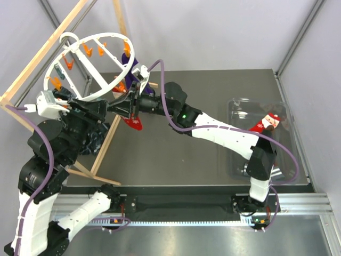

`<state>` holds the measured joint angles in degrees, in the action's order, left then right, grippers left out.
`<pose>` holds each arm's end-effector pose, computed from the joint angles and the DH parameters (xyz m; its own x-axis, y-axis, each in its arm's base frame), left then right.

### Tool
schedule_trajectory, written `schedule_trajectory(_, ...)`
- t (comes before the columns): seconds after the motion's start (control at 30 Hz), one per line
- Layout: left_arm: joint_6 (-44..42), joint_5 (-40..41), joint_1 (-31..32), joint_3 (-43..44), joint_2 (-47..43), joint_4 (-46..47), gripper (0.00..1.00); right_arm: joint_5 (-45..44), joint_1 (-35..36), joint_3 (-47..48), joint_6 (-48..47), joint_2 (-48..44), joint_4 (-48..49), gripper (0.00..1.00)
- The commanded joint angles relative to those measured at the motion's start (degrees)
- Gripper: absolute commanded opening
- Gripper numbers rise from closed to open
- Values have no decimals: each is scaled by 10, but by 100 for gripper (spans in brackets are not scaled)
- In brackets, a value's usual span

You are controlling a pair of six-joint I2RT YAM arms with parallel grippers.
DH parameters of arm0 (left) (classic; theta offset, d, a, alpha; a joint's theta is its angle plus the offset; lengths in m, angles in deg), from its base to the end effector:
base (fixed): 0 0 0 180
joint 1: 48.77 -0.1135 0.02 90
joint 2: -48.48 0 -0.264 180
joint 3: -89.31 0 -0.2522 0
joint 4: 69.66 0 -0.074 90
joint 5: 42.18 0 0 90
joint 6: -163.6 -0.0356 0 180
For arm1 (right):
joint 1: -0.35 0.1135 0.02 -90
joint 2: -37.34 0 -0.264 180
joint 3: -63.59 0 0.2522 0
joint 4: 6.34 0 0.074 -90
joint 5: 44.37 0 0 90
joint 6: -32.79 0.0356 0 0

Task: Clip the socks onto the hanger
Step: Open the clamp at the hanger.

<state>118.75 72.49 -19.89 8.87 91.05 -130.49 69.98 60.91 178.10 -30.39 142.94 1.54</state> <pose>0.0677 -0.0204 0.4965 -0.0940 -0.6839 -0.7235 0.0108 0.7260 -0.6877 0.2045 0.3922 0.4376 -0.3188 0.2714 -0.9081 -0.9453 -0.0207 0.3257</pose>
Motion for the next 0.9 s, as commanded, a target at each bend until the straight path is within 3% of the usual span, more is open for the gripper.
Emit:
schedule_trajectory(0.0,4,15,1,25,20,19,61,-24,9,-4,-33,-40,2,0)
schedule_trajectory(0.43,2,71,1,47,52,0,55,-24,12,-7,-70,-49,-13,0)
schedule_trajectory(0.7,-15,60,1,31,50,19,42,-23,16,4,-84,-48,-27,0)
schedule_trajectory(0.8,-23,50,1,24,45,26,25,-19,18,9,-85,-46,-30,0)
schedule_trajectory(0.83,-24,44,1,23,42,31,19,-17,18,9,-85,-46,-32,10)
schedule_trajectory(0.87,-29,40,1,20,39,34,0,-17,18,11,-84,-46,-36,20)
